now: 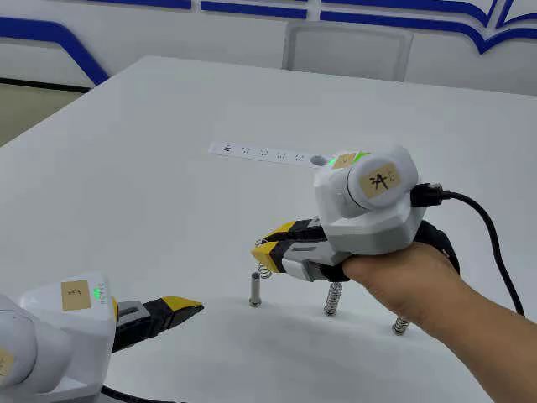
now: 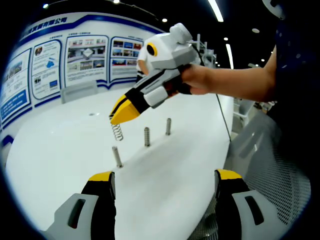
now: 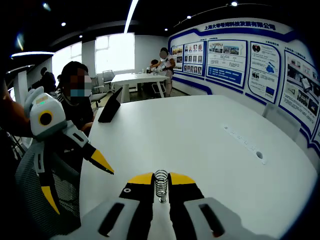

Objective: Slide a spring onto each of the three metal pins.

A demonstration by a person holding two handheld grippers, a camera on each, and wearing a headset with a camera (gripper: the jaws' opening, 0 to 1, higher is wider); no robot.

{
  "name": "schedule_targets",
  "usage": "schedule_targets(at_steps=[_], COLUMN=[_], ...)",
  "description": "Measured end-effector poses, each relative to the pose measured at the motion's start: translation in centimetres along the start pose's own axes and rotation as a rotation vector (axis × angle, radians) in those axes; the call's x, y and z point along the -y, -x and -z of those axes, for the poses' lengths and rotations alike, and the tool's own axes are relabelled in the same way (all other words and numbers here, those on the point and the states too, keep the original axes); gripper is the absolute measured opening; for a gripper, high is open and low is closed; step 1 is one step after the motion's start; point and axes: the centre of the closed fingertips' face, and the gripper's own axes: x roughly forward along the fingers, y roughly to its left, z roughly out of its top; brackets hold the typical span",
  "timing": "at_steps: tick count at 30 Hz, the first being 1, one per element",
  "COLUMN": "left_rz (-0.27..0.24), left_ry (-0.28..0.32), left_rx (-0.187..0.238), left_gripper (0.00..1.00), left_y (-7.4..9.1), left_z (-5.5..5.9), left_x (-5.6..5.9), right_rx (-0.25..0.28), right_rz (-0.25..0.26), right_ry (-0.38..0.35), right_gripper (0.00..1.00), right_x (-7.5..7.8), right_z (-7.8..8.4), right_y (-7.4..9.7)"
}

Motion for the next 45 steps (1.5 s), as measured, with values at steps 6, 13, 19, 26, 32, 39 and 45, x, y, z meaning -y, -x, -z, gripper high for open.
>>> schedule_targets(at_steps=[6,13,19,26,32,39,45], left_rz=[-0.001,-0.002,-0.001,-0.001,-0.003,-0.006,-0.016], left_ry=[0.002,0.005,0.006,0.008,0.010,0.012,0.016], left_rx=[0.002,0.004,0.003,0.002,0.004,0.008,0.014], left_gripper=[0.83,0.83,0.83,0.83,0.83,0.83,0.84], left_y=[0.0,0.1,0.1,0.1,0.1,0.1,0.2], left_z=[0.0,0.0,0.0,0.1,0.0,0.0,-0.1], left_x=[0.0,-0.1,-0.1,-0.1,-0.1,-0.2,-0.4], right_rx=[0.028,0.037,0.043,0.052,0.050,0.054,0.044], right_rz=[0.008,0.012,0.021,0.017,0.014,0.017,0.017], right_ry=[-0.001,-0.025,-0.029,-0.063,-0.074,-0.112,-0.118], right_gripper=[0.12,0.12,0.12,0.12,0.12,0.12,0.12], right_x=[0.2,0.4,0.7,0.9,0.8,1.0,0.9], right_z=[0.0,0.7,1.1,1.5,2.1,2.8,3.4], right_y=[-0.7,-1.6,-1.8,-2.0,-2.2,-2.4,-2.7])
